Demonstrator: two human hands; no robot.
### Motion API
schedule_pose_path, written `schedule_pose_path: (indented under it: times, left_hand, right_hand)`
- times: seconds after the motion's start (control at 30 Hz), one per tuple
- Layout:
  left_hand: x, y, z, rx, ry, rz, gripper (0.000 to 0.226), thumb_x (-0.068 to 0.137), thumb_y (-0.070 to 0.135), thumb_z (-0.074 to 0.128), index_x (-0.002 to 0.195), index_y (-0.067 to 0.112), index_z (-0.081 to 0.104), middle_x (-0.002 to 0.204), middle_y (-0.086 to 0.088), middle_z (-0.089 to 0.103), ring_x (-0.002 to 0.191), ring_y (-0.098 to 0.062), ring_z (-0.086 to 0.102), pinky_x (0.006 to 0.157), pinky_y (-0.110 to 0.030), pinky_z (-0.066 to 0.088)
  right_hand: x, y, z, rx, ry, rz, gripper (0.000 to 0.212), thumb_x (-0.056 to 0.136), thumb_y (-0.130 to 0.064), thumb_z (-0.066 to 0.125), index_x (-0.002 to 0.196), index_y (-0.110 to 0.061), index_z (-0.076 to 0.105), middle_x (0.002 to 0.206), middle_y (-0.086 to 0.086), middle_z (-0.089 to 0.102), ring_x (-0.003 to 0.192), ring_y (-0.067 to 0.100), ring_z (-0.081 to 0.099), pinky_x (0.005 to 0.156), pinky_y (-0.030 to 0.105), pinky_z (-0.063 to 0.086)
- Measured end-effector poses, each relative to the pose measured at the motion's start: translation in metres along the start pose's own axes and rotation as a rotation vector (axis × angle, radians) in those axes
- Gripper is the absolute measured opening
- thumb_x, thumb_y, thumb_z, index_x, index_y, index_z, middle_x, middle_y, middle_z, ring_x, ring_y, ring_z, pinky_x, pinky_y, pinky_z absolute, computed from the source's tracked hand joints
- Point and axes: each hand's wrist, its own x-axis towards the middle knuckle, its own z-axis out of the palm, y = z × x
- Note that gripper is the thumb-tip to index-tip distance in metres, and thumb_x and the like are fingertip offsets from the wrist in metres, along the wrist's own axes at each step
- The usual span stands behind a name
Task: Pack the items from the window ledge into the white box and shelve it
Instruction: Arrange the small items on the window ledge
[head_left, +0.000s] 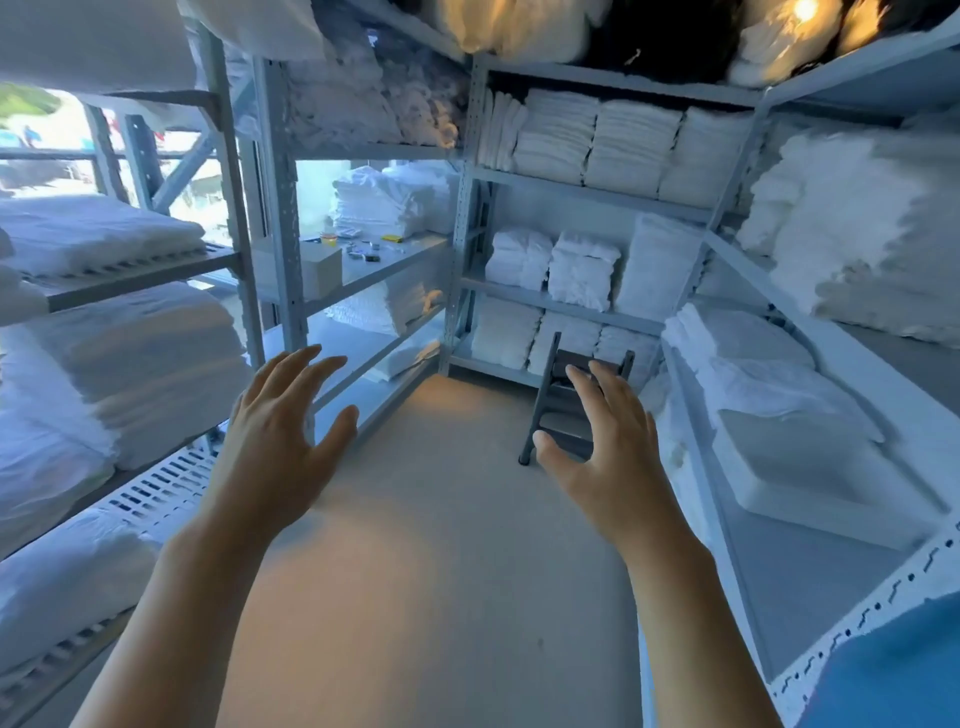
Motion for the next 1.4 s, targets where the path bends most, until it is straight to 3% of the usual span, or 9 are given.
schedule_pose_path:
  times: [0.17,0.33,0.73,0.87,1.0,1.2,1.4]
  left_hand:
    - [0.045,0.021,0.039,0.032,0.026,0.002,0.055,0.092,0.044,0.054,0.143,0.023,0.057,0.154,-0.001,0.049,0.147,-0.024,0.036,0.120,-0.049,0.032]
    - [0.102,0.062,0.106,0.044,0.032,0.025,0.048,0.098,0.040,0.058,0.143,0.024,0.056,0.153,0.000,0.049,0.147,-0.024,0.037,0.119,-0.052,0.034]
    - [0.189,0.119,0.244,0.111,-0.017,0.054,0.049,0.097,0.038,0.062,0.145,0.030,0.053,0.157,0.003,0.045,0.150,-0.023,0.034,0.120,-0.052,0.032]
    - [0.217,0.119,0.269,0.130,-0.008,0.068,0.049,0.098,0.046,0.055,0.145,0.032,0.052,0.158,0.003,0.045,0.150,-0.023,0.034,0.121,-0.050,0.032]
    - [0.247,0.111,0.297,0.140,-0.015,0.071,0.049,0.098,0.039,0.062,0.145,0.030,0.052,0.158,0.003,0.045,0.149,-0.022,0.034,0.120,-0.047,0.030]
    - [0.298,0.078,0.346,0.104,-0.062,0.068,0.046,0.100,0.043,0.055,0.144,0.029,0.054,0.157,0.003,0.045,0.148,-0.024,0.036,0.119,-0.048,0.031]
    - [0.373,0.029,0.383,0.074,-0.102,0.100,0.062,0.092,0.058,0.042,0.145,0.028,0.053,0.156,0.002,0.046,0.148,-0.023,0.035,0.119,-0.043,0.029]
  right_hand:
    - [0.051,0.048,0.006,0.062,0.005,-0.035,0.077,0.093,-0.059,0.056,0.161,-0.035,0.028,0.169,-0.013,0.017,0.159,0.013,0.007,0.126,0.055,0.016]
    - [0.112,0.119,-0.008,0.108,0.042,-0.027,0.081,0.086,-0.072,0.044,0.159,-0.041,0.026,0.169,-0.017,0.013,0.157,0.010,0.005,0.126,0.057,0.018]
    - [0.206,0.258,-0.011,0.138,0.039,-0.024,0.081,0.086,-0.073,0.041,0.160,-0.042,0.023,0.171,-0.015,0.011,0.160,0.010,0.003,0.128,0.057,0.012]
    - [0.234,0.282,-0.003,0.159,0.042,-0.021,0.082,0.086,-0.072,0.040,0.160,-0.039,0.025,0.171,-0.015,0.013,0.159,0.010,0.006,0.128,0.057,0.012]
    - [0.263,0.301,0.012,0.159,0.040,-0.012,0.082,0.087,-0.072,0.040,0.160,-0.040,0.024,0.171,-0.016,0.011,0.160,0.010,0.003,0.128,0.056,0.010]
    - [0.317,0.323,0.049,0.139,0.036,0.027,0.082,0.087,-0.073,0.041,0.160,-0.040,0.022,0.171,-0.018,0.009,0.160,0.009,0.002,0.128,0.058,0.013]
    - [0.389,0.318,0.092,0.118,0.028,0.054,0.082,0.086,-0.074,0.041,0.159,-0.044,0.020,0.170,-0.022,0.007,0.159,0.008,0.000,0.128,0.058,0.014]
